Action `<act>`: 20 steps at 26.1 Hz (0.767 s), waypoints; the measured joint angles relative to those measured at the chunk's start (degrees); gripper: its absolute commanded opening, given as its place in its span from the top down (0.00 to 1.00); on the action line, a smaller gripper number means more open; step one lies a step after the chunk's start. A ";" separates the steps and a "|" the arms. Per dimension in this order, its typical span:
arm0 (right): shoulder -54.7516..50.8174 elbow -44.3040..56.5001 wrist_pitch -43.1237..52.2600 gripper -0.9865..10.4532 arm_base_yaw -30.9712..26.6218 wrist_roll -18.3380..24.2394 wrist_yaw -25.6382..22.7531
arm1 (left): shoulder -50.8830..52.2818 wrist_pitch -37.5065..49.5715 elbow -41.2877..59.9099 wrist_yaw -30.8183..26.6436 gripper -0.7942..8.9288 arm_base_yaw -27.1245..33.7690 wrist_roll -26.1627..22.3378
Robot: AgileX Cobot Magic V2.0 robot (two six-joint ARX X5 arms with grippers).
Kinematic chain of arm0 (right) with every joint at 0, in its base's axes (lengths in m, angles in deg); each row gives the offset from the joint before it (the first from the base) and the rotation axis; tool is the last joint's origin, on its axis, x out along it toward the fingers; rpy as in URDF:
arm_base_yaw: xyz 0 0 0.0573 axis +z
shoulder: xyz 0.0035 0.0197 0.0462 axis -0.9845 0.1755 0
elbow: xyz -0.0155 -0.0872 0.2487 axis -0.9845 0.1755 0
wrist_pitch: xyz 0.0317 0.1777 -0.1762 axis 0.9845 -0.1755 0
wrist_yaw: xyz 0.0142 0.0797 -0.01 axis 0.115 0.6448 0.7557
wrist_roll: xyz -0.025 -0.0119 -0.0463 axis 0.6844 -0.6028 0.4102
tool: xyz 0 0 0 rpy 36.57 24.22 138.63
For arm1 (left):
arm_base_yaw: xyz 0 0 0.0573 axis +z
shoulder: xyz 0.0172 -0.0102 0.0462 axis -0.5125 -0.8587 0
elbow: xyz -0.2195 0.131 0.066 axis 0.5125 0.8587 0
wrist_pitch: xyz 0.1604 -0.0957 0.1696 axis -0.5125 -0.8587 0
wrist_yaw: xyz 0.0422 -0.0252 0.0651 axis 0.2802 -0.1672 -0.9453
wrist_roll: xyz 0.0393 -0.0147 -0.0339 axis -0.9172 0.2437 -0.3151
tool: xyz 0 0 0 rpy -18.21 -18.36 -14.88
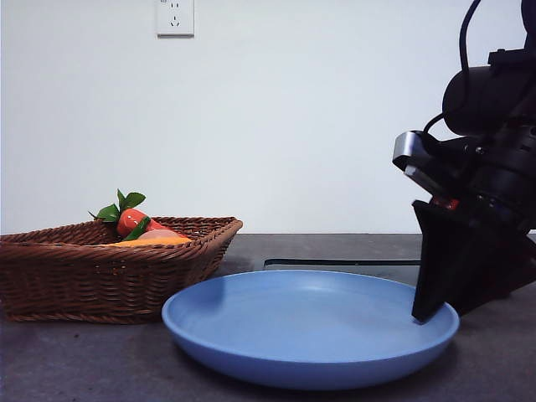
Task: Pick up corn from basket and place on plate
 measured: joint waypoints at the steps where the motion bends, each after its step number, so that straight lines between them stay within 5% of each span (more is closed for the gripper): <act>1: 0.00 0.00 0.15 0.91 0.00 -0.26 -0.59 | 0.00 -0.02 0.00 0.00 0.52 0.00 0.00; 12: -0.35 -0.22 -0.09 0.91 -0.07 -3.89 -1.31 | -0.68 0.92 0.00 0.00 0.52 -0.09 0.00; 20: -9.94 -0.24 -6.56 0.91 -2.95 -4.00 -2.71 | -7.72 1.73 -3.96 -0.96 0.52 -3.10 -0.02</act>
